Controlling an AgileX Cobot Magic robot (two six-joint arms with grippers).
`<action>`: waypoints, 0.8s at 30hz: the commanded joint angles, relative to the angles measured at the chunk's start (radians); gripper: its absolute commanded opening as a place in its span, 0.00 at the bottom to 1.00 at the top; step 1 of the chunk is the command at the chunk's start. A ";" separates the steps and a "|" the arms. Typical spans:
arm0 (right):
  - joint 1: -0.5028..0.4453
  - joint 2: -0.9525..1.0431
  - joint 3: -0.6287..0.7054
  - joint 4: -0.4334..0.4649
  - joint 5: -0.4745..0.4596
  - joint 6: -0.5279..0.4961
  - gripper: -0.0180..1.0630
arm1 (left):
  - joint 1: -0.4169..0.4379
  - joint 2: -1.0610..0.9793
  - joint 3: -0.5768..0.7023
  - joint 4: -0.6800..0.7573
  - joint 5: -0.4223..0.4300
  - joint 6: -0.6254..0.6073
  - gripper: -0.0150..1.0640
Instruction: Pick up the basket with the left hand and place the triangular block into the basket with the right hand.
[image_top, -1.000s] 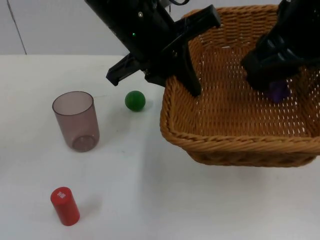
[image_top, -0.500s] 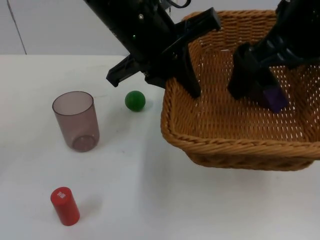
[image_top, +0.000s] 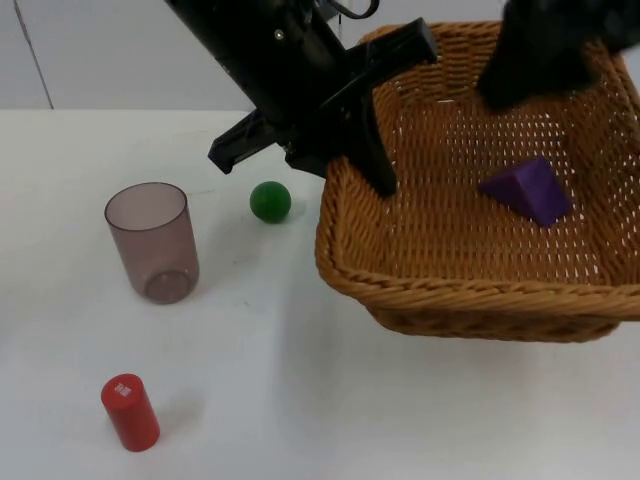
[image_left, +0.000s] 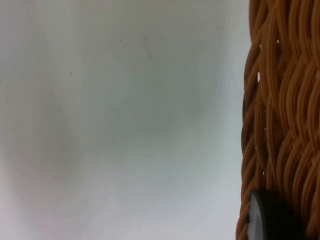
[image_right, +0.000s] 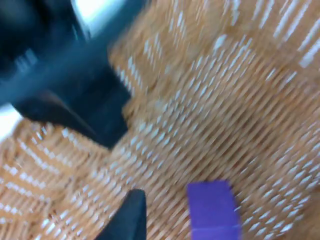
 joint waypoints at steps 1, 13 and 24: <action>0.007 -0.080 0.002 -0.020 -0.017 0.016 0.99 | -0.006 -0.009 -0.008 -0.018 -0.004 -0.006 0.01; -0.074 -0.407 -0.002 -0.176 -0.075 0.192 0.99 | -0.006 -0.009 -0.008 -0.016 -0.022 -0.026 0.01; -0.143 -0.614 -0.002 -0.315 0.001 0.313 0.99 | -0.006 0.015 -0.006 0.023 -0.110 -0.066 0.01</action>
